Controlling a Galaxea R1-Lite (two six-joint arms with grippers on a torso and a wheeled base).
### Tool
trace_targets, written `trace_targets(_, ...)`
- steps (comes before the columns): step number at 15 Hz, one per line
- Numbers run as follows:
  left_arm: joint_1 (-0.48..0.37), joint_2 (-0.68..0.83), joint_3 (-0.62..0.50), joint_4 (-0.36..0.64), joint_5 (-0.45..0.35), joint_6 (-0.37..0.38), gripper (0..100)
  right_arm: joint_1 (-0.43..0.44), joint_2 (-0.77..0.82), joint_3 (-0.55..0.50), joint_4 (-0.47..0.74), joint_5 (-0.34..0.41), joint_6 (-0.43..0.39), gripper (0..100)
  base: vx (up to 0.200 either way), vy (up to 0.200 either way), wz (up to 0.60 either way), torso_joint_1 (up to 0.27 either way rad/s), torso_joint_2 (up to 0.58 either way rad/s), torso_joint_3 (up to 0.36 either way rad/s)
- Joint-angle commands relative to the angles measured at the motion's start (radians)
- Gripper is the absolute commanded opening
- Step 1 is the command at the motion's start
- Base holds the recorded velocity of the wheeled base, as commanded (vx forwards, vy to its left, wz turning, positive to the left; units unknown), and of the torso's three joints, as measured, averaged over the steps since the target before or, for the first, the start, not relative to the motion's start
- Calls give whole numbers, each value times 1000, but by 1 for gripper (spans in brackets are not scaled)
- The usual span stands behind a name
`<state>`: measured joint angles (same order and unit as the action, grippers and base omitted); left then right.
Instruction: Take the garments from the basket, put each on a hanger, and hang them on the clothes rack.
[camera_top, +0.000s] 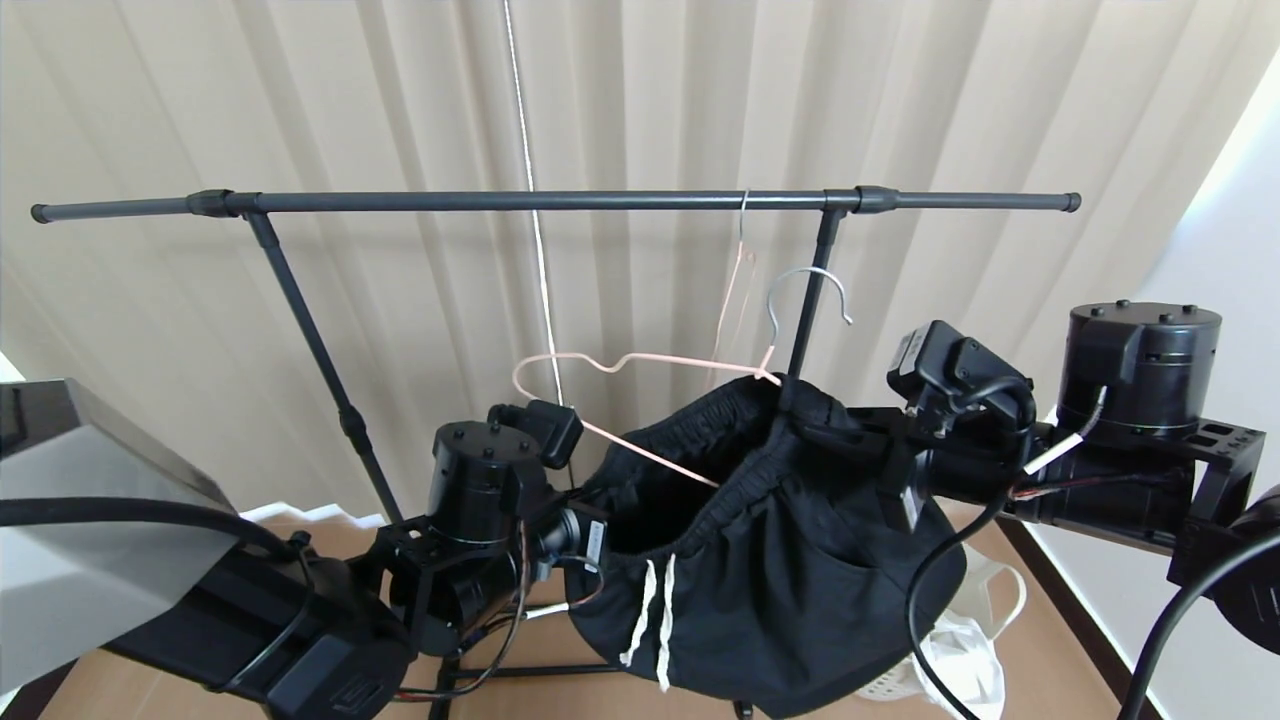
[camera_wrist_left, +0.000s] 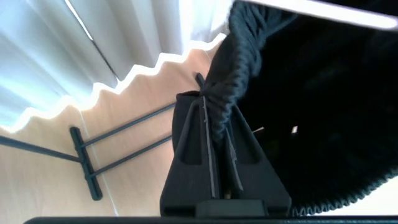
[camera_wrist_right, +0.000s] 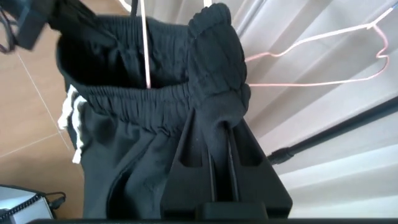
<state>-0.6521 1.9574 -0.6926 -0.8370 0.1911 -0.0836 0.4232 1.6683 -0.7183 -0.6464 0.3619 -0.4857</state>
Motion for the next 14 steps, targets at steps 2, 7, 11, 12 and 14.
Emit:
trace_targets(2, 19, -38, 5, -1, 19, -1, 0, -50, 50, 7, 1, 8, -79, 0, 0, 0, 0, 0, 0, 0)
trace_targets(7, 51, -37, -1, -1, 62, 1, 0, -72, 56, 16, 1, 38, -106, 0, 0, 0, 0, 0, 0, 0)
trace_targets(11, 103, -38, -1, -1, 71, 1, 0, -106, 53, 30, 2, 89, -172, 0, 0, 0, 0, 0, 0, 0)
trace_targets(12, 115, -37, -1, -1, 71, 1, 0, -116, 51, 33, 1, 97, -183, 0, 0, 0, 0, 0, 0, 0)
trace_targets(14, 140, -37, -2, -2, 71, 1, 0, -130, 50, 33, 2, 100, -185, 0, 0, 0, 0, 0, 0, 0)
